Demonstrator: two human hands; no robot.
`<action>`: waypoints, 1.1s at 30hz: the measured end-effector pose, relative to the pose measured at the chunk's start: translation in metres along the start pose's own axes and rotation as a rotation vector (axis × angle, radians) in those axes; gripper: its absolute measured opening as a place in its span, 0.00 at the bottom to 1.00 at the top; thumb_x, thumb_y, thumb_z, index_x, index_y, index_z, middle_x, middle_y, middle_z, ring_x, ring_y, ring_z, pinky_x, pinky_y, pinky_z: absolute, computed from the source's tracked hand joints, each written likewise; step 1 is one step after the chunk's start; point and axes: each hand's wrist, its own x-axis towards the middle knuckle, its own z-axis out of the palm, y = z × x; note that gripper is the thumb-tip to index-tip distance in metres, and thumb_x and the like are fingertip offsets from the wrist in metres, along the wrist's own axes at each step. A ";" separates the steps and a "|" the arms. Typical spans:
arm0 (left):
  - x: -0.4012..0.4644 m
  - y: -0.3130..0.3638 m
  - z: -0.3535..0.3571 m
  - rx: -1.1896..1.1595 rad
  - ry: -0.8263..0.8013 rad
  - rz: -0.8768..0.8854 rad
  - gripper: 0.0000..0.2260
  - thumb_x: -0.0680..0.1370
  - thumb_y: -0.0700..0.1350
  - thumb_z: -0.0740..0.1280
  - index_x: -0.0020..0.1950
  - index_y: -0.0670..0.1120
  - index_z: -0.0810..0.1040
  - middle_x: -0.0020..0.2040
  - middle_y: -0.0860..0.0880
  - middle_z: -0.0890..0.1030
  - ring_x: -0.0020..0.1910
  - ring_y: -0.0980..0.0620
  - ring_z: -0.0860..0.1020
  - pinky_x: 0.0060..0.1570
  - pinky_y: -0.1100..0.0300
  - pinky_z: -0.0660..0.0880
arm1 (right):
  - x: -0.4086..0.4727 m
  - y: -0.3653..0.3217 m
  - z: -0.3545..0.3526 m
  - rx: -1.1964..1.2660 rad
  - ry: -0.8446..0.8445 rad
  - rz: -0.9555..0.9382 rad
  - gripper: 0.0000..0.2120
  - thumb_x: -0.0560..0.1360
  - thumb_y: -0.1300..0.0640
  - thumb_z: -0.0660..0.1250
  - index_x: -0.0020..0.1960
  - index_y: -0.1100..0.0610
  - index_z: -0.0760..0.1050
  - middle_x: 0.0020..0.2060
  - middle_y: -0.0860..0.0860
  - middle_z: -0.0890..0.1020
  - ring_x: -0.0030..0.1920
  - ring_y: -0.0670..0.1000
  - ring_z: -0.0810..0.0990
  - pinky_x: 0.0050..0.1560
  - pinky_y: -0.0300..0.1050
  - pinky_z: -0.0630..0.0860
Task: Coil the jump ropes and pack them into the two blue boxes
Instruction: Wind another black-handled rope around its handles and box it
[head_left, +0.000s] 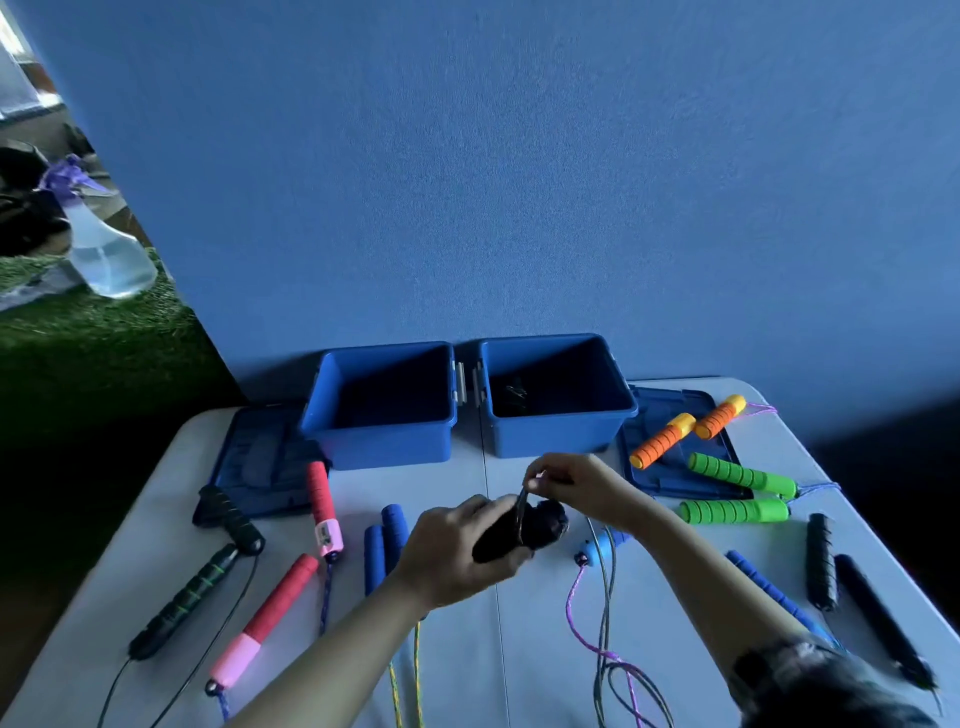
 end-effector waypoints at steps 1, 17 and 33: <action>0.000 0.002 -0.001 -0.005 0.019 -0.025 0.21 0.73 0.62 0.65 0.62 0.53 0.75 0.41 0.55 0.78 0.34 0.55 0.76 0.33 0.65 0.71 | 0.001 0.001 0.000 0.055 0.030 0.022 0.05 0.74 0.52 0.69 0.44 0.53 0.80 0.35 0.51 0.79 0.35 0.42 0.73 0.41 0.38 0.71; 0.031 0.013 -0.010 -0.080 0.319 -0.392 0.24 0.73 0.66 0.55 0.66 0.62 0.73 0.55 0.57 0.81 0.53 0.57 0.78 0.48 0.61 0.73 | -0.005 0.013 0.059 0.532 0.010 0.336 0.13 0.83 0.53 0.51 0.53 0.54 0.74 0.30 0.55 0.76 0.32 0.55 0.81 0.34 0.41 0.76; 0.051 -0.006 -0.002 -0.006 0.342 -0.657 0.16 0.78 0.61 0.61 0.63 0.56 0.73 0.52 0.53 0.82 0.53 0.49 0.79 0.41 0.60 0.67 | -0.010 0.019 0.068 0.116 0.013 0.295 0.09 0.80 0.55 0.56 0.43 0.56 0.69 0.28 0.50 0.73 0.28 0.52 0.72 0.31 0.38 0.70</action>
